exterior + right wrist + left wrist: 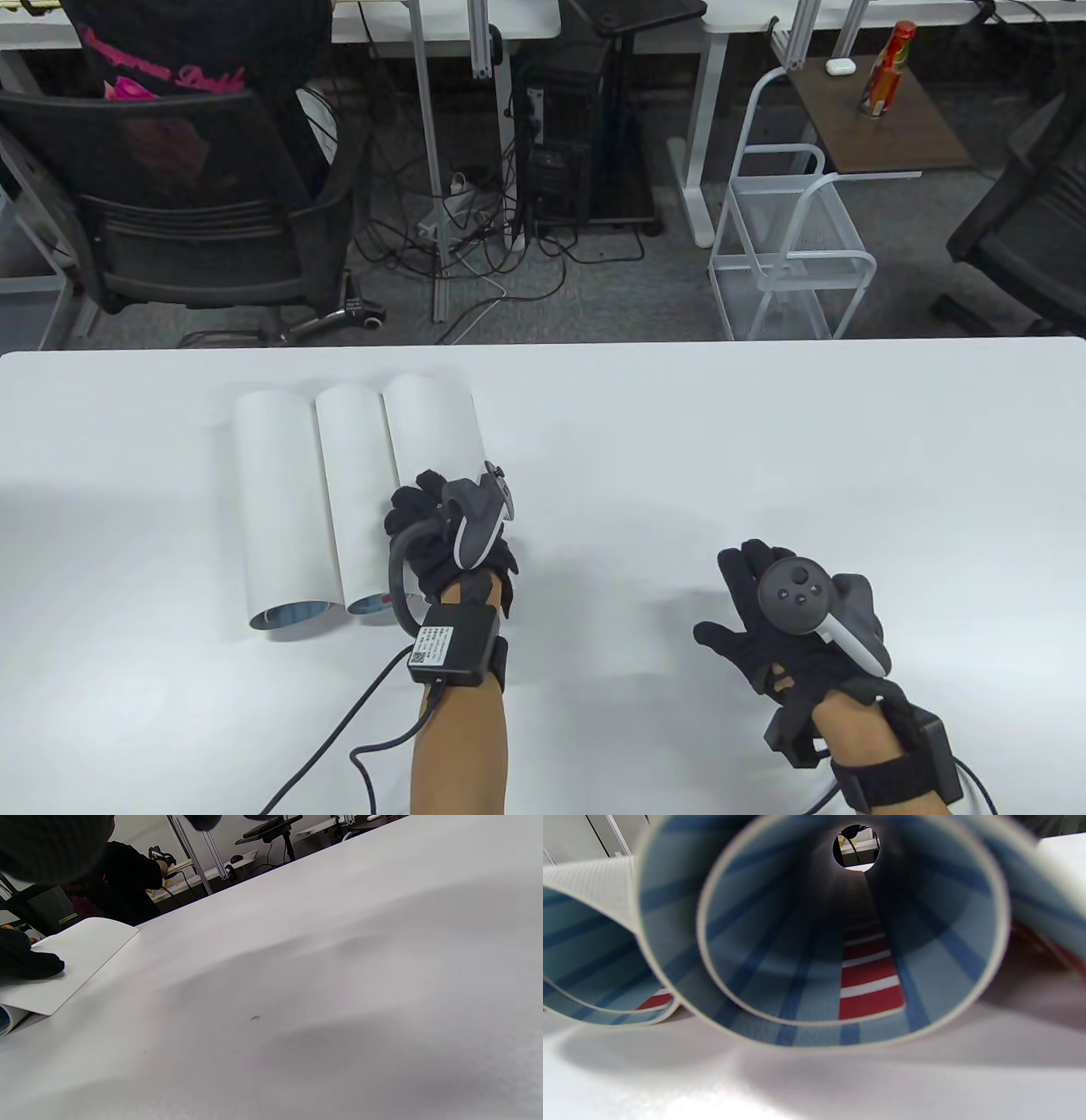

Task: Unroll mouse pads and stack together

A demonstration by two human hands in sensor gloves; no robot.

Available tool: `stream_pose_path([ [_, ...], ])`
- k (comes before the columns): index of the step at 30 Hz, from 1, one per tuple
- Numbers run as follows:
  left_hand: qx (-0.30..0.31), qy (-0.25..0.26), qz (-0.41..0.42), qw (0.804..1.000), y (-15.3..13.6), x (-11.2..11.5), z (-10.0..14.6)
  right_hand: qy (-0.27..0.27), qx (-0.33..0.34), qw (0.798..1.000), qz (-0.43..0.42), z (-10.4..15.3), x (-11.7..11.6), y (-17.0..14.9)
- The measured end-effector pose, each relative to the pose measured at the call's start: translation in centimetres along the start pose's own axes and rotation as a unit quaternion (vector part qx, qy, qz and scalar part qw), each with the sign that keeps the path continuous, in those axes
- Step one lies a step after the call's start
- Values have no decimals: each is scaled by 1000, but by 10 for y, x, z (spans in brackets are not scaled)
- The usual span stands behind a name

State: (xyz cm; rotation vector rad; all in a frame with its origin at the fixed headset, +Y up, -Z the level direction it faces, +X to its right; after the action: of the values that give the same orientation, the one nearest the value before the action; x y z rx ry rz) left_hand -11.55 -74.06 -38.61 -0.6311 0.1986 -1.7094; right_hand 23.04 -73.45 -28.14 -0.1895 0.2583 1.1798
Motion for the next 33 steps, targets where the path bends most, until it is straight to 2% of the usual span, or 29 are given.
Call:
stream_pose_path([
  [5, -20, 5, -16, 1000, 9, 3, -1, 4, -4, 1000, 5, 0, -1, 1],
  [9, -25, 43, -19, 999, 9, -1, -3, 5, -4, 1000, 5, 0, -1, 1],
  [12, -28, 71, 7, 997, 4, -8, -5, 7, -5, 1000, 7, 0, -1, 1],
  [18, -8, 88, 84, 993, -7, -17, -1, 11, -8, 1000, 4, -1, -2, 1],
  [21, 15, 97, 116, 988, -10, -23, 10, 10, -8, 1000, 5, -1, -2, 1],
  [27, 101, 103, 212, 966, -14, -37, 54, 2, -6, 1000, -7, -1, -2, 2],
  [33, 188, 74, 324, 924, -20, -43, 97, -1, 3, 1000, -18, -2, -5, 3],
])
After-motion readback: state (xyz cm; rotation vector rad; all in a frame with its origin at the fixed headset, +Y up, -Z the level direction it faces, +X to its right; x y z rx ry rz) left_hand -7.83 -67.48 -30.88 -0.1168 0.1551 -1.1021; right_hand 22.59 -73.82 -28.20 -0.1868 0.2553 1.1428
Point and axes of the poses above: the tracker on the back of each hand, its own y axis roughly to the thumb side, its own z axis roughly from the fingertips to the wrist, x = y × z, the point moved 1 cm from there along -z, roughly from the wrist to the fingertips, and after that the axes turned 1 degree about y, right-handed, at the moved point
